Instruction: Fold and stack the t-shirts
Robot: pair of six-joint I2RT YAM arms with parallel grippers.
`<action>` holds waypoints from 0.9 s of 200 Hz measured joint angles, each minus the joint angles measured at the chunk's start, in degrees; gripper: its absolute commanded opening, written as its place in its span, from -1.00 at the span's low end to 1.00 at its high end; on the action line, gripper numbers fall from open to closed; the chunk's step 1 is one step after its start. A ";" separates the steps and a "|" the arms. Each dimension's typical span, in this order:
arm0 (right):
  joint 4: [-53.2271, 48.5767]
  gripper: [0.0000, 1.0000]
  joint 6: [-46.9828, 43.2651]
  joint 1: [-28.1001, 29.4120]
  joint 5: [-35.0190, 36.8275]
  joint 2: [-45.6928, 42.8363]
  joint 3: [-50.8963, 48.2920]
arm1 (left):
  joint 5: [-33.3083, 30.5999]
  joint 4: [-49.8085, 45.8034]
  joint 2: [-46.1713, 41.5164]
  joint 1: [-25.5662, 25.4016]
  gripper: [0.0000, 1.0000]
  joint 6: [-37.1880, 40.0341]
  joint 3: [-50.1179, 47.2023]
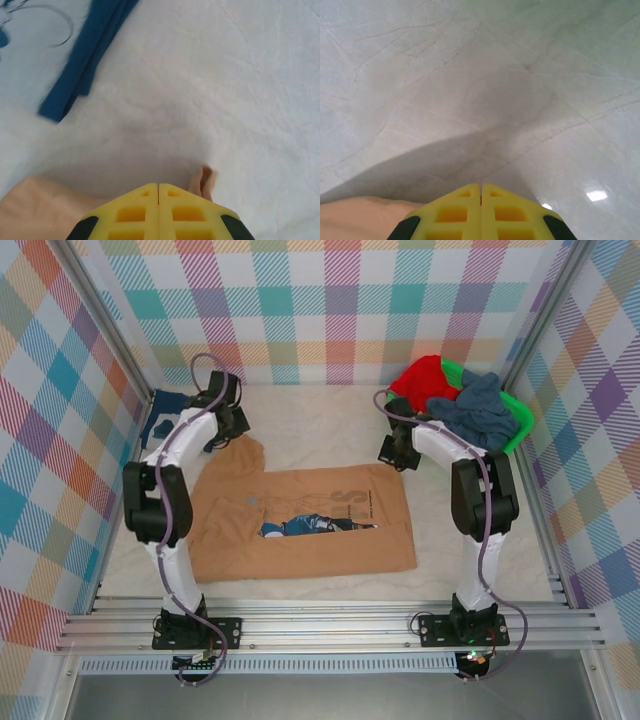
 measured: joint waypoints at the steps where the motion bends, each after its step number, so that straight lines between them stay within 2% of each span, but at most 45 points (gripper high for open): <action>1: -0.04 -1.00 -0.02 0.00 0.00 -0.07 -0.07 | 0.00 0.02 -0.28 0.00 -1.00 -0.07 -0.26; 53: -0.59 -1.00 -1.14 0.00 -0.98 -4.66 -5.46 | 0.17 -0.94 -14.53 0.00 -1.00 -4.31 -15.61; 102: -1.77 -1.00 -1.51 0.00 -2.60 -9.01 -9.57 | 0.81 -6.10 -30.45 -0.74 -1.00 -9.22 -29.44; 180: -3.76 -1.00 -1.68 0.04 -3.85 -12.76 -14.56 | 0.04 -17.66 -47.43 -2.69 -1.00 -16.92 -38.10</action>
